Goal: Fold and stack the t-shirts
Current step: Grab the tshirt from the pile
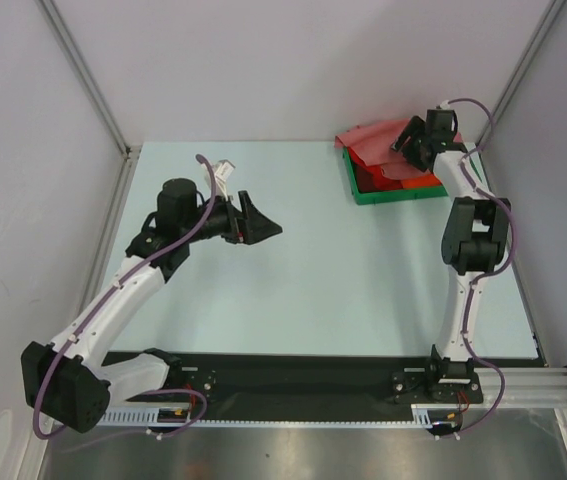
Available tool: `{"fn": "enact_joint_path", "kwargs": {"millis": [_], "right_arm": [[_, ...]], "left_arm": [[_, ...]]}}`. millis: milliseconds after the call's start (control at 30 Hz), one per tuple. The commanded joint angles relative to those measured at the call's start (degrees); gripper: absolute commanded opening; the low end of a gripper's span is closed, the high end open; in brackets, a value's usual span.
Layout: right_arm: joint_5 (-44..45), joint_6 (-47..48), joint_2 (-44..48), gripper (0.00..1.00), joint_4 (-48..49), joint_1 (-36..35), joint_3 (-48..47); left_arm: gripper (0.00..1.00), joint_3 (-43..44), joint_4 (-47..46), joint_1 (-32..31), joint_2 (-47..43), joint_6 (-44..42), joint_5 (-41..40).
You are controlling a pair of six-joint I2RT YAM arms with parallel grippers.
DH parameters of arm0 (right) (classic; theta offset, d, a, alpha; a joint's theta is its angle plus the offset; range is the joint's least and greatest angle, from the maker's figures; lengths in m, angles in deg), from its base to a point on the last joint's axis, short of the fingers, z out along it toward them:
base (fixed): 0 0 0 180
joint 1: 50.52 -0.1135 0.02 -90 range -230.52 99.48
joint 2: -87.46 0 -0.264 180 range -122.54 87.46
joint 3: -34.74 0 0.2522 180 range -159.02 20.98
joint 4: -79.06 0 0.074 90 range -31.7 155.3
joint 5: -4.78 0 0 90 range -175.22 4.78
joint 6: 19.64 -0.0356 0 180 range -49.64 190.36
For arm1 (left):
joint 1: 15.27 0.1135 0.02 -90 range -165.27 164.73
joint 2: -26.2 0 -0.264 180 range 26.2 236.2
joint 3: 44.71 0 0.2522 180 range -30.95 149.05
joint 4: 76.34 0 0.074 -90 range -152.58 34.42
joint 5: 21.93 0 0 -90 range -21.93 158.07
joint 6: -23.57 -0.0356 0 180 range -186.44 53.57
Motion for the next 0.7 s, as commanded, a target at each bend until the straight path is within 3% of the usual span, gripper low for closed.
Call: {"fn": "enact_joint_path", "kwargs": {"millis": [0,33,100,133,200,233,333,533,667], "right_arm": [[3.39,-0.16,0.26,0.7,0.37,-0.4,-2.45],[3.39,0.11,-0.79,0.59,0.55,-0.31,-3.58],[3.3,1.24,-2.11,0.48,-0.32,-0.05,-5.86],[3.48,1.6,-2.81,0.36,-1.2,-0.05,-6.66],[3.65,2.48,-2.82,0.24,-1.73,0.04,-8.33],[3.65,2.74,-2.56,0.12,-1.47,0.04,-8.6],[3.74,4.06,-1.06,0.0,-0.33,0.13,-10.35],[3.74,7.83,-0.8,0.0,-1.82,-0.22,-23.52],[4.71,10.64,4.11,0.0,0.45,-0.83,-29.34]], "left_arm": [[0.88,2.68,1.44,-0.68,0.83,-2.64,-1.54],[0.88,2.77,1.35,-0.68,1.01,-2.55,-1.45],[0.88,2.85,1.26,-0.68,1.54,-2.64,-1.54],[0.88,2.86,1.17,-0.68,1.63,-2.73,-1.54],[0.88,2.86,1.43,-0.59,1.89,-2.73,-1.8],[0.88,2.86,1.52,-0.59,2.07,-2.9,-1.97],[0.88,2.59,1.61,-0.59,2.15,-2.91,-2.5],[0.86,2.06,1.52,-0.5,0.84,-2.29,-3.38],[0.86,1.98,2.14,-0.5,-1.0,-2.2,-4.61]]}}
